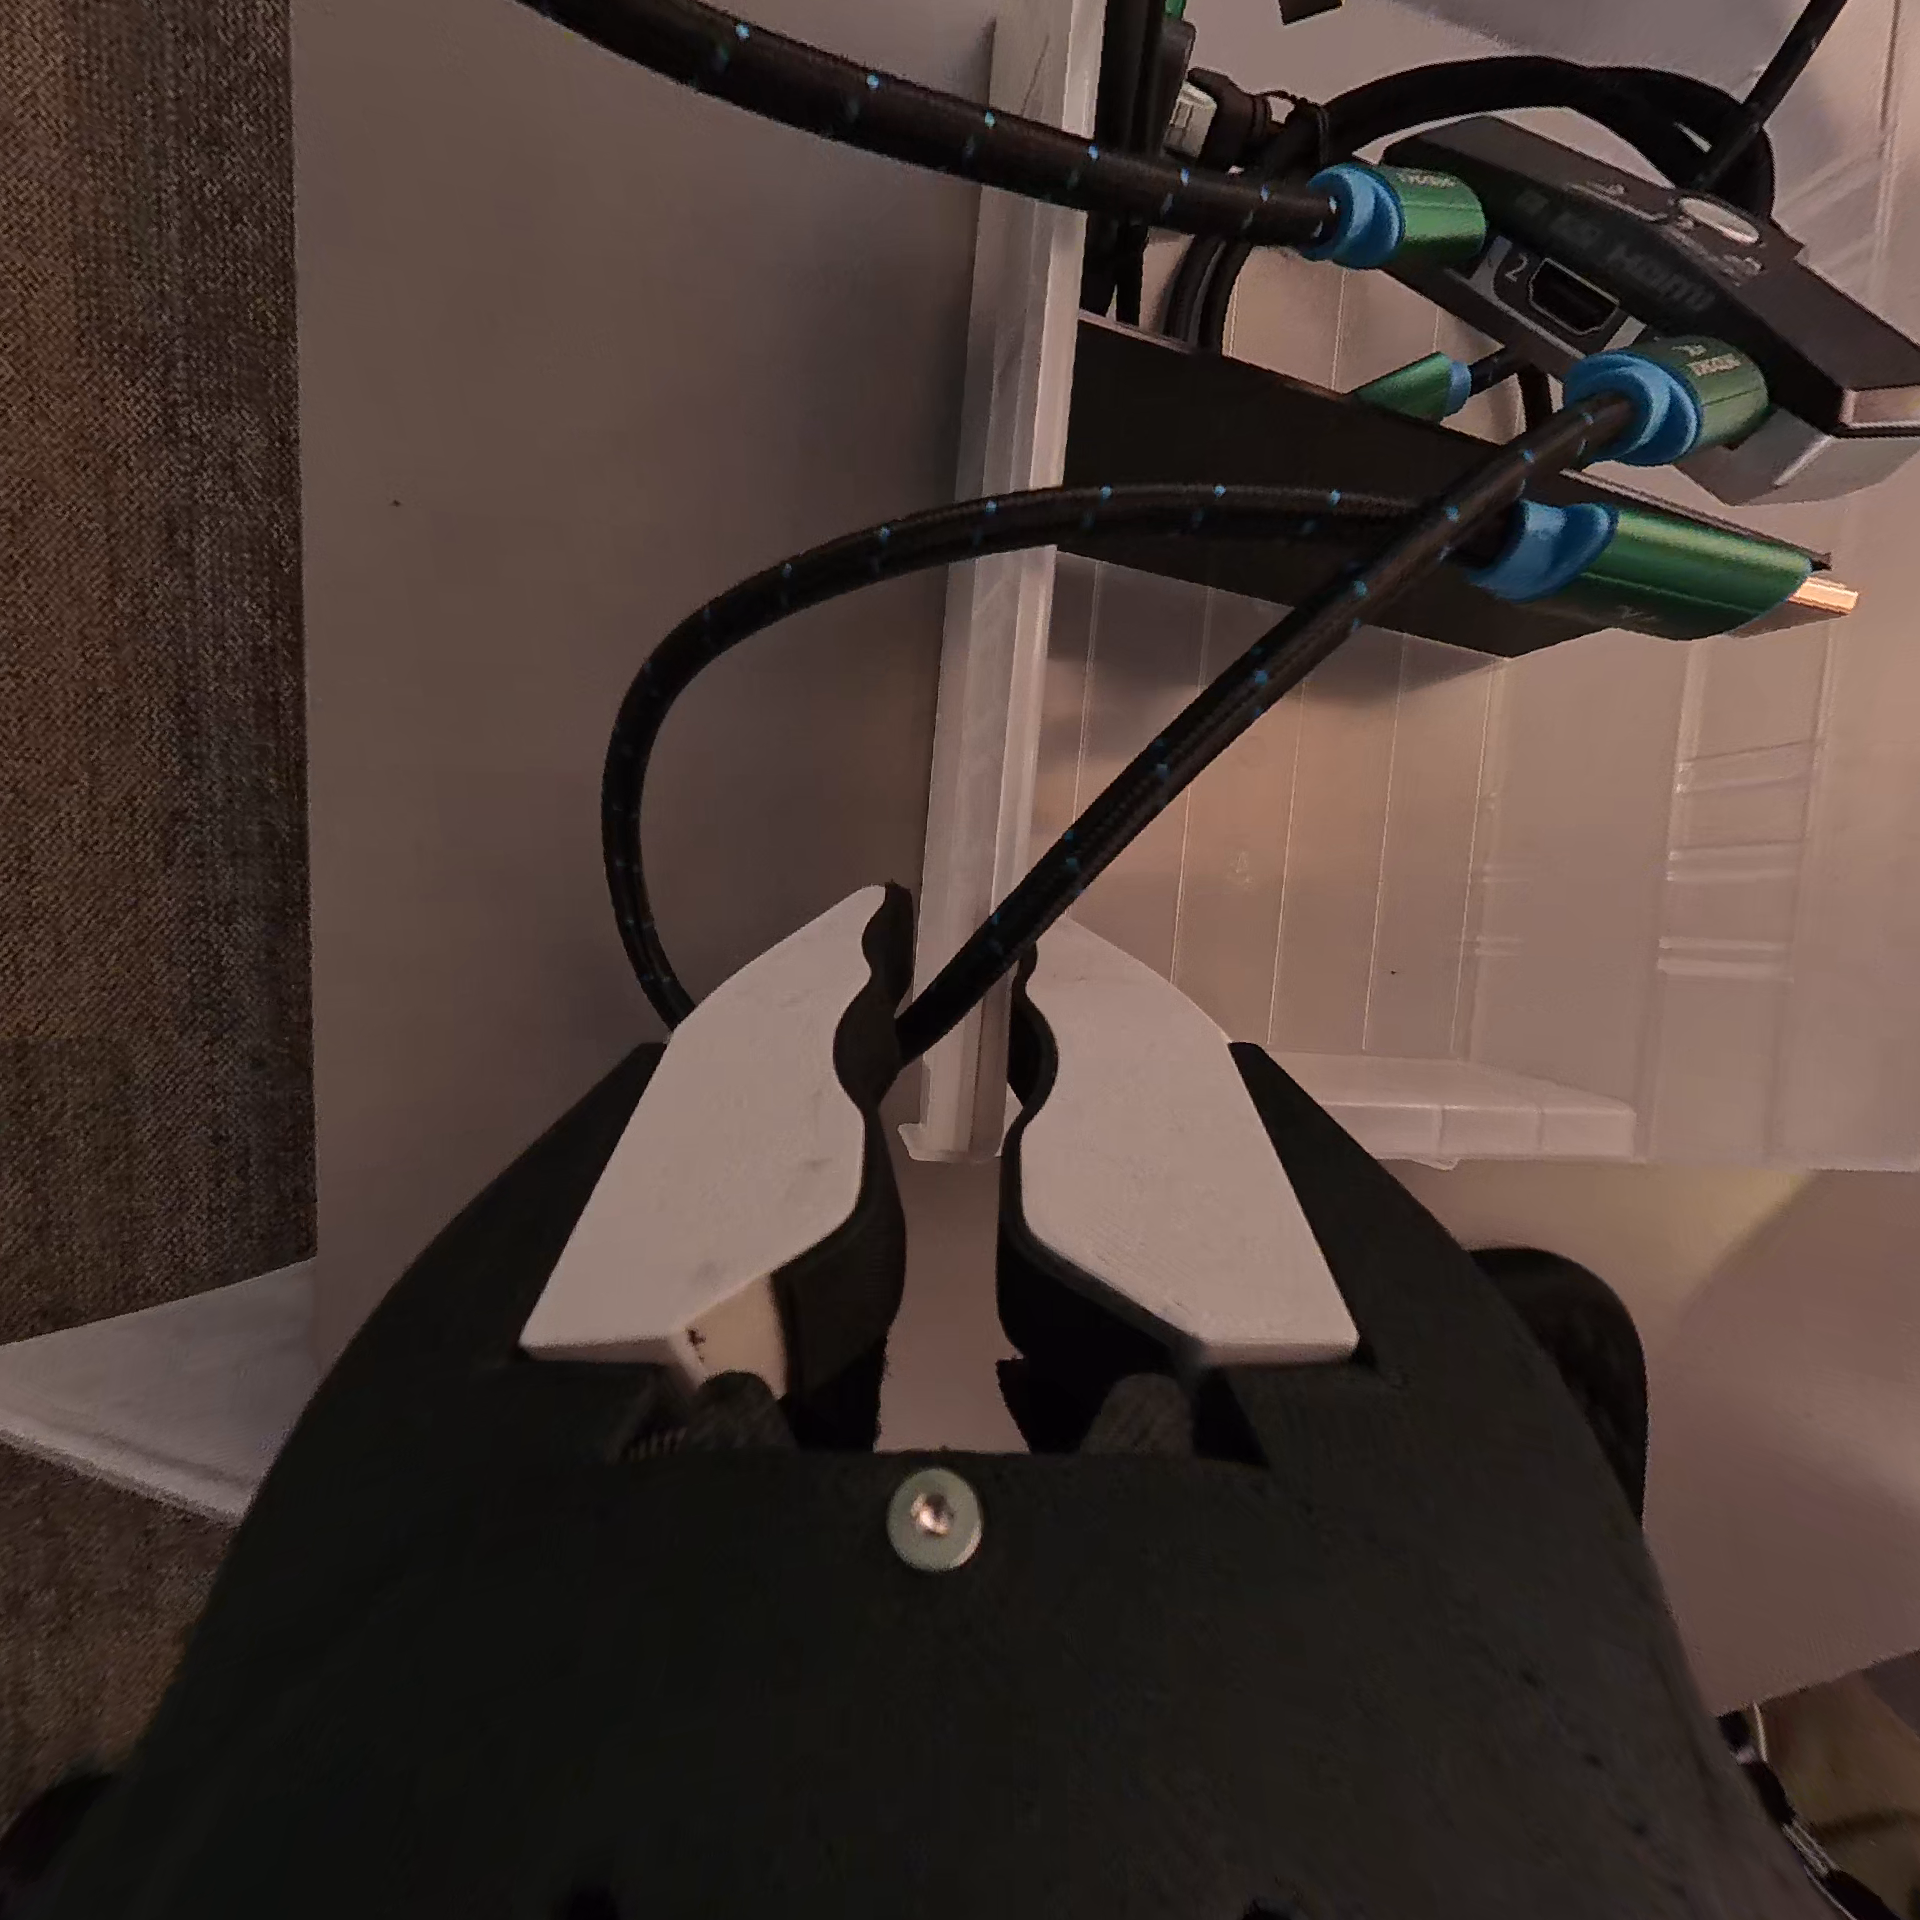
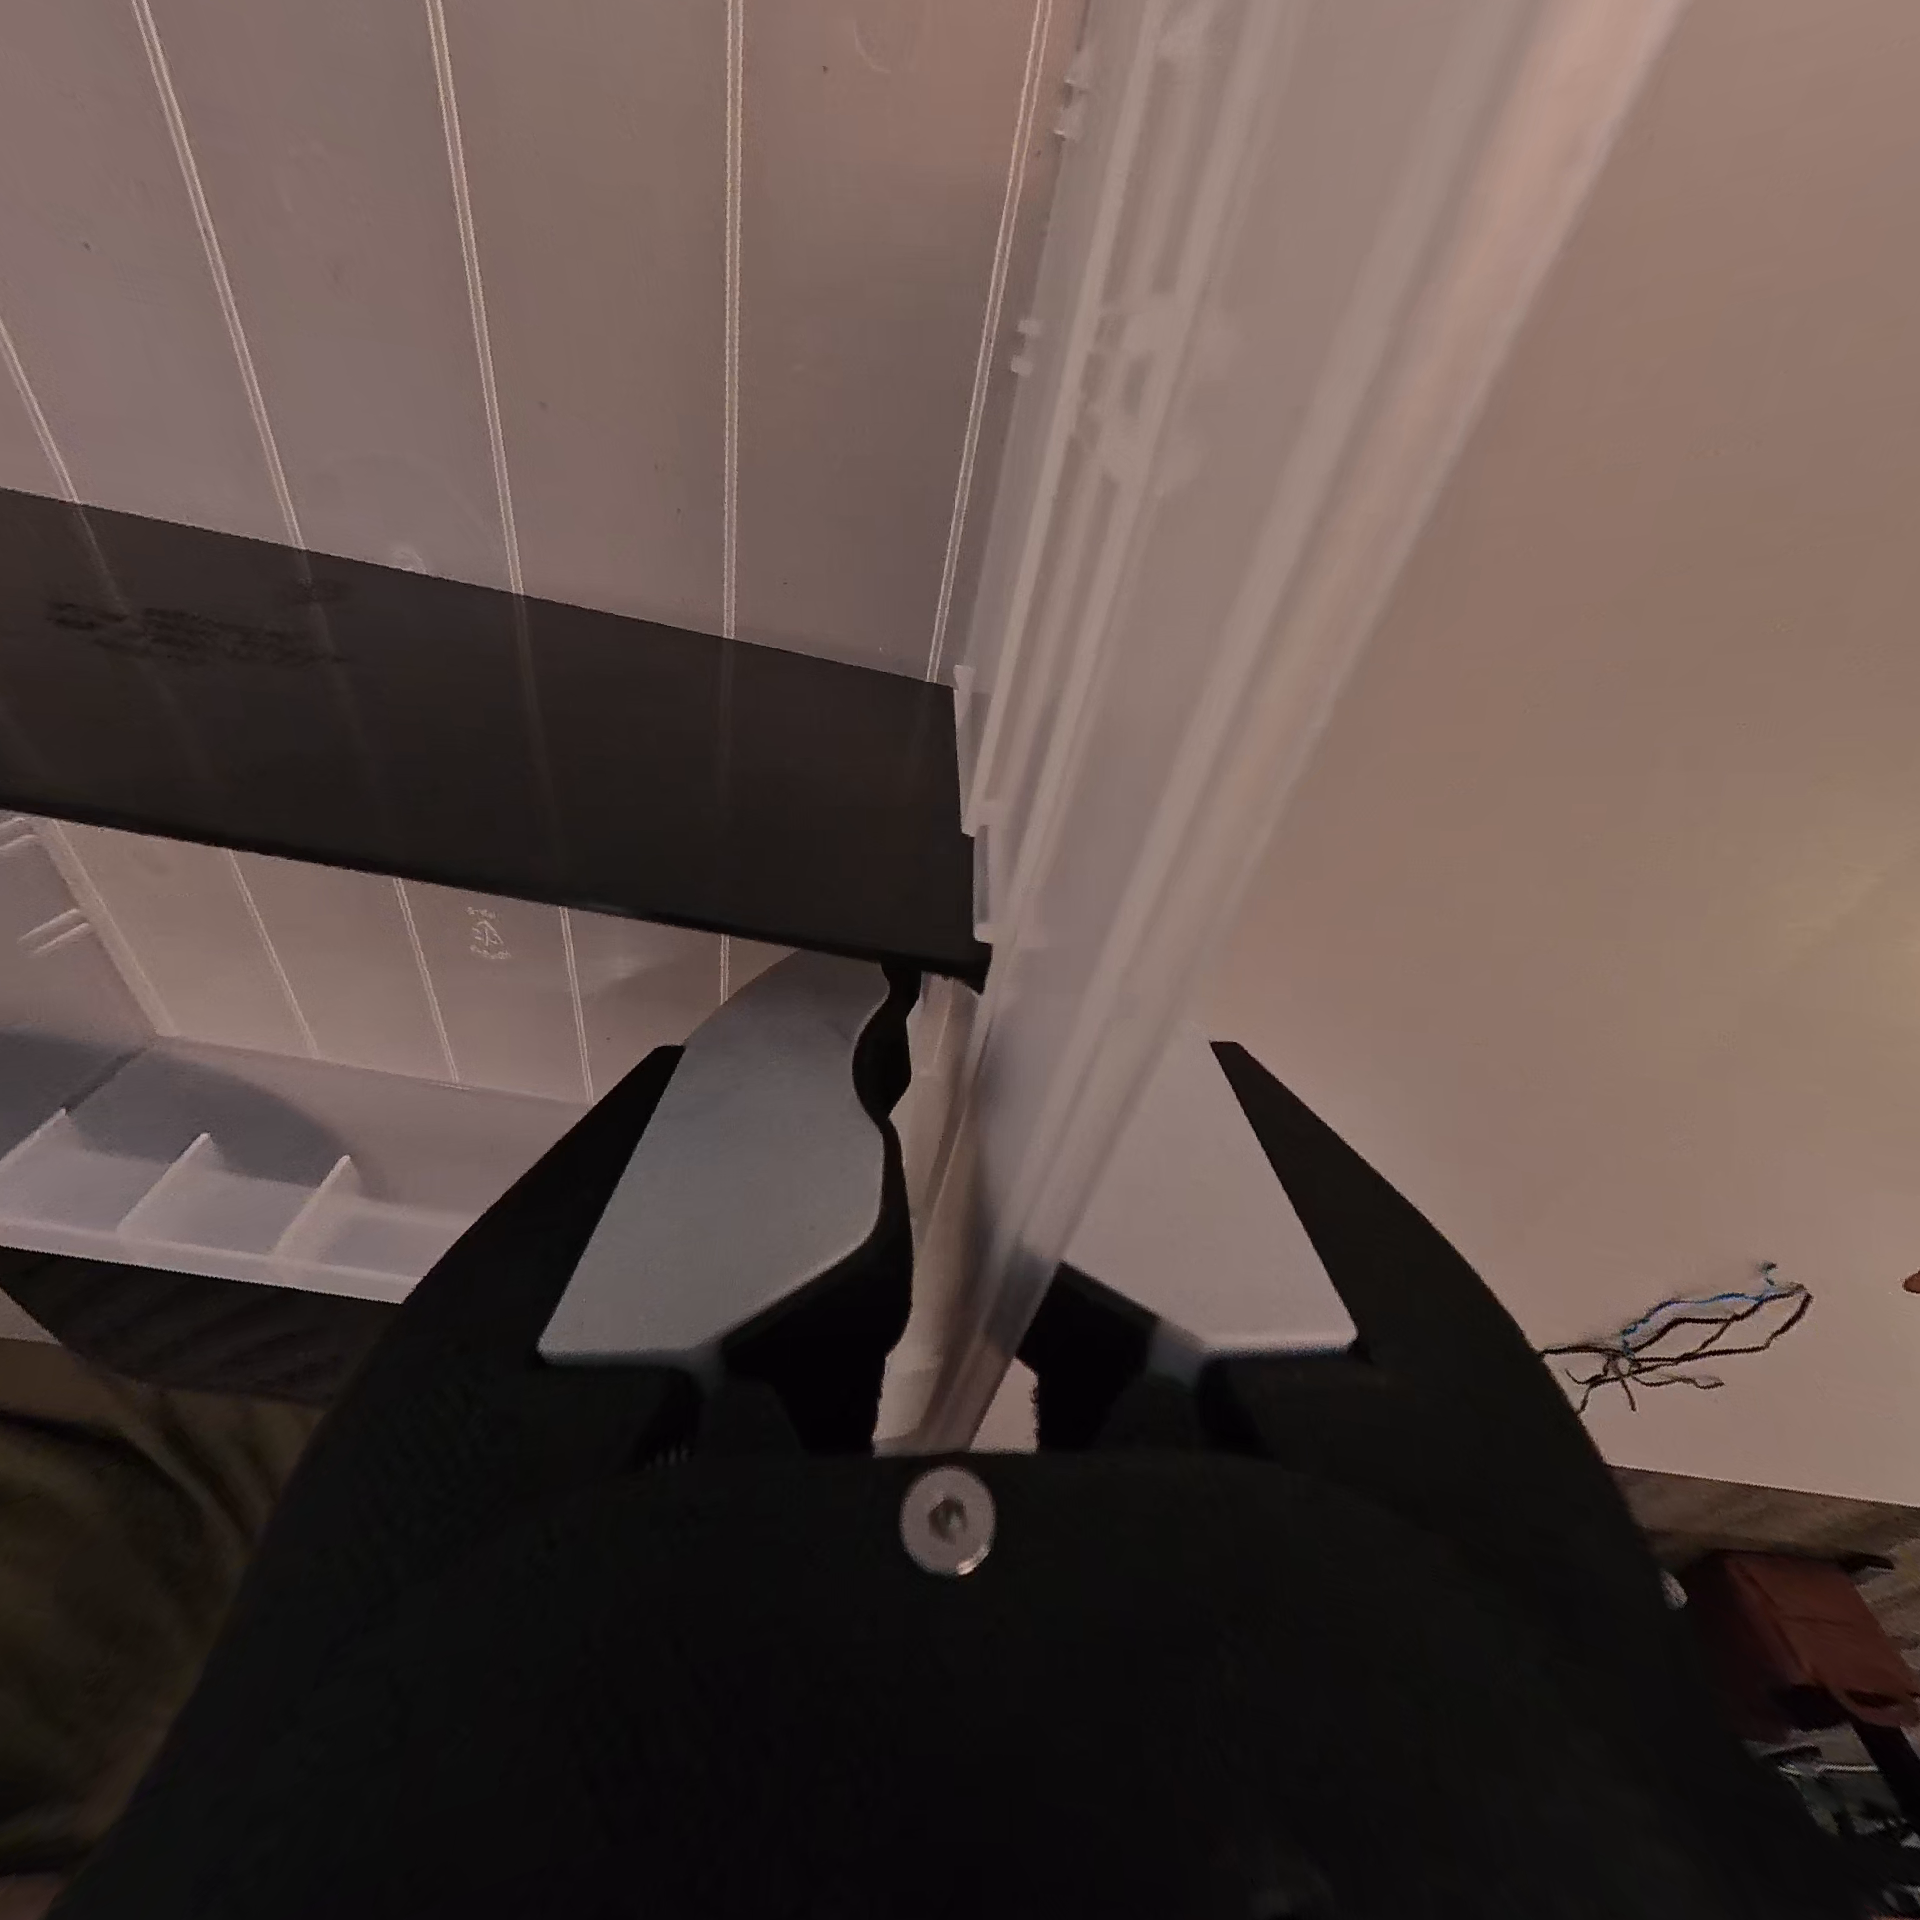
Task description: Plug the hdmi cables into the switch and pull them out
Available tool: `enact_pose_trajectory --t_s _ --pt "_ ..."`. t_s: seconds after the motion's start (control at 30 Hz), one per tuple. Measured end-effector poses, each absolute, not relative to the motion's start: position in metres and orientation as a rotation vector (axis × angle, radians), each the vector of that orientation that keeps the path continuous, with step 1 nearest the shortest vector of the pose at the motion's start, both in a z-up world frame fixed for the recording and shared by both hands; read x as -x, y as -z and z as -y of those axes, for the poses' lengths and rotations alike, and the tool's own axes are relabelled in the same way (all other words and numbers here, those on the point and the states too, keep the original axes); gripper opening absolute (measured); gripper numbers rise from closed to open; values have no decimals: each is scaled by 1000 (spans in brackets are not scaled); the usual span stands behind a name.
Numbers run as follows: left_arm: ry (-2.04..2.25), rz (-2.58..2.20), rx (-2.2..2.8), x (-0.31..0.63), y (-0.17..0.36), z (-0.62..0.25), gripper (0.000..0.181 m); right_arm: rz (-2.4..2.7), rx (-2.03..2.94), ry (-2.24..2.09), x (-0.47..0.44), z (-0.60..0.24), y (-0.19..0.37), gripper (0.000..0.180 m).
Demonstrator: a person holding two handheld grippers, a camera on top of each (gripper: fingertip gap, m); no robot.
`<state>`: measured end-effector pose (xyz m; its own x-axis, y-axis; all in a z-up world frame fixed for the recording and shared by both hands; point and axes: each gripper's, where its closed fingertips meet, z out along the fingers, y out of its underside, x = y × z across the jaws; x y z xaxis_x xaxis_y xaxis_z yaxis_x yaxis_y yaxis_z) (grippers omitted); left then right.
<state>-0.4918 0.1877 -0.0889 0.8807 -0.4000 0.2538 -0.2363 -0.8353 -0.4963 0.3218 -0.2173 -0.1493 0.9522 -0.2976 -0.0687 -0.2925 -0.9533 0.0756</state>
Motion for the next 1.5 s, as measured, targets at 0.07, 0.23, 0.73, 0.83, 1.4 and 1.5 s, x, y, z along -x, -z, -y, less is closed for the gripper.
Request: enact_pose_trajectory --t_s 0.07,0.23,0.73,0.83,1.4,1.5 --pt "472 -486 2596 495 89 -184 15 479 -3035 115 -322 217 149 10" --pt "518 -573 2641 493 87 -162 11 533 -3024 117 -321 217 149 9" --pt "487 -523 2636 501 81 -162 9 754 -2993 195 -324 209 149 5" --pt "460 -539 2661 501 82 -158 9 823 -2991 200 -323 209 149 4" --pt "442 -512 2688 502 84 -155 12 818 -2996 197 -313 200 148 6" --pt "471 -406 2694 504 78 -156 22 799 -3035 198 -311 197 146 26"
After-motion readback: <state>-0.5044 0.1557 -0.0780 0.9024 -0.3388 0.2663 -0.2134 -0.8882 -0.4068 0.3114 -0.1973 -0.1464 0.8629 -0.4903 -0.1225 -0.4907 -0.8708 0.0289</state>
